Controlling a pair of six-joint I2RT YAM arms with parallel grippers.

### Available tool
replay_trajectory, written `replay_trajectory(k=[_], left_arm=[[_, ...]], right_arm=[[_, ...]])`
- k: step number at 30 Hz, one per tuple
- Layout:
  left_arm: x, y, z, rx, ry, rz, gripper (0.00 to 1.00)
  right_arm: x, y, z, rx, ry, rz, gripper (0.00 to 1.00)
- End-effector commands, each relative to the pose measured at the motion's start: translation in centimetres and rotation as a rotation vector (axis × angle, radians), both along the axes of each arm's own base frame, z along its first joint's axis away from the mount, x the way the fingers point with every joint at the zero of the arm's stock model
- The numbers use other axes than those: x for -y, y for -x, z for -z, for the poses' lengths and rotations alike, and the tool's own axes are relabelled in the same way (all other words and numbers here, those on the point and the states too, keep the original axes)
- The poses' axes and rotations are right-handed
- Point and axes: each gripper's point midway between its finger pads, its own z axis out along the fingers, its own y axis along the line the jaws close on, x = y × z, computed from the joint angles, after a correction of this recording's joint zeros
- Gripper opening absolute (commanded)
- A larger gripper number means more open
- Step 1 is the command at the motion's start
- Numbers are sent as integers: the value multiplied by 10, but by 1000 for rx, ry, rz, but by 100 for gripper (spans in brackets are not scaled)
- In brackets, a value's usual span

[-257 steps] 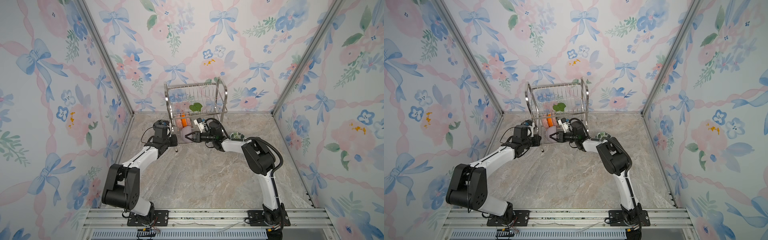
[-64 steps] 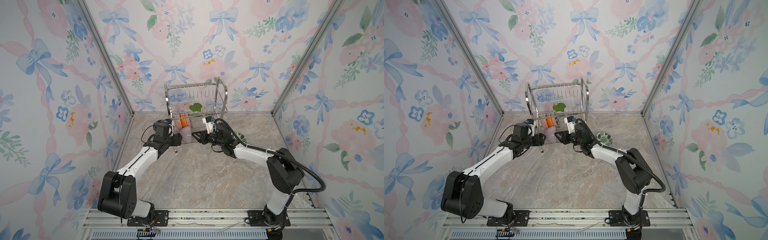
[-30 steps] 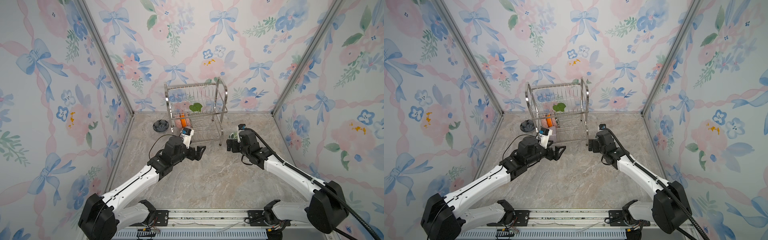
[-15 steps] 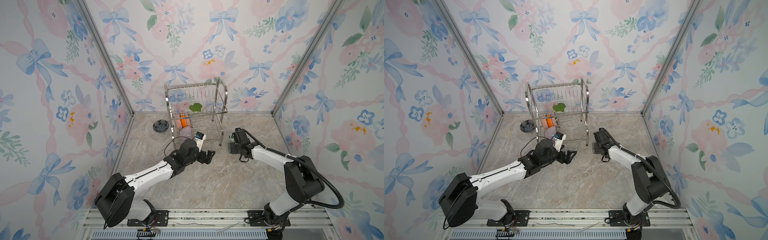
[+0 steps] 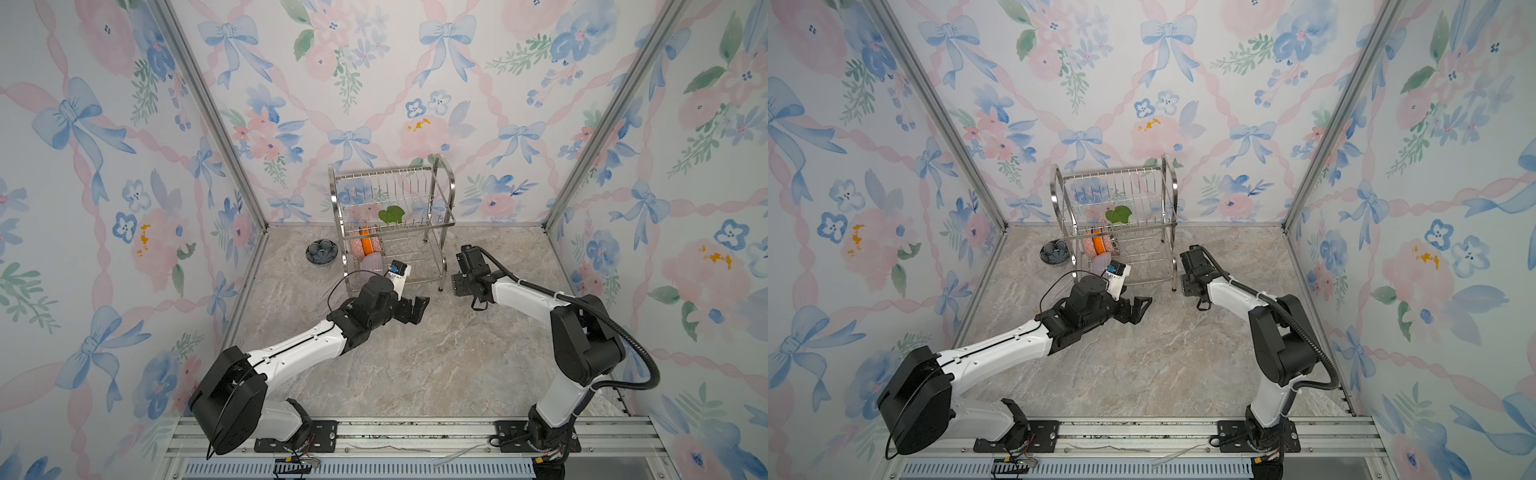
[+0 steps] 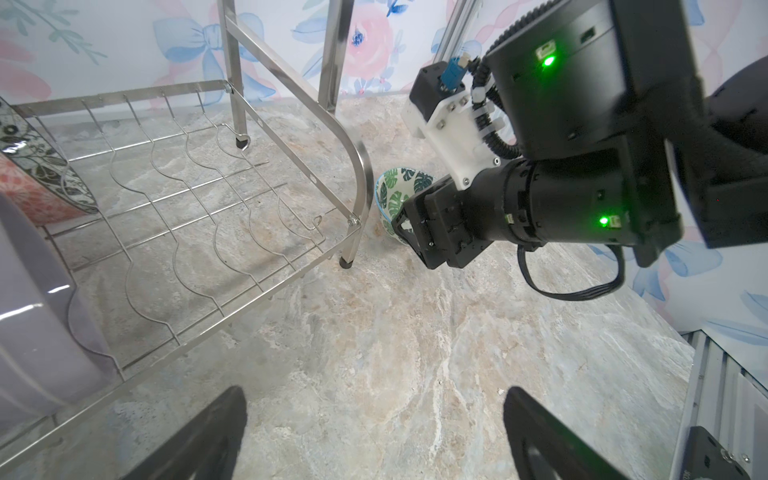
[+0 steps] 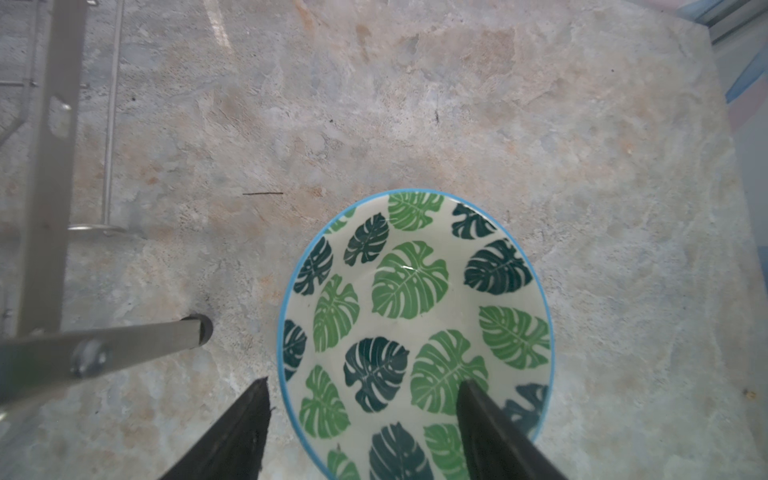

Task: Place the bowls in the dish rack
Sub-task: 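Lower the right gripper onto the green-leaf bowl's rim and close it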

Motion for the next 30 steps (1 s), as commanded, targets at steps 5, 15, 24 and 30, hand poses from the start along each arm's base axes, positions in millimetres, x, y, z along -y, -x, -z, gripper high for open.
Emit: replay_trajectory(k=[5,15,24,30], left_arm=[[-18,-8,-18,41,-17,-77,98],[-26,-14,-13,12,-18,-109,98],[-34,-17,-17,14,-11,-130,98],[-47,-21,-20,7,6,-168,98]], right_arm=[[5,1,19,-138,18,-29,68],[2,-3,31,-201,35,-48,53],[1,3,33,-234,30,-54,28],[5,9,37,-255,37,-47,18]])
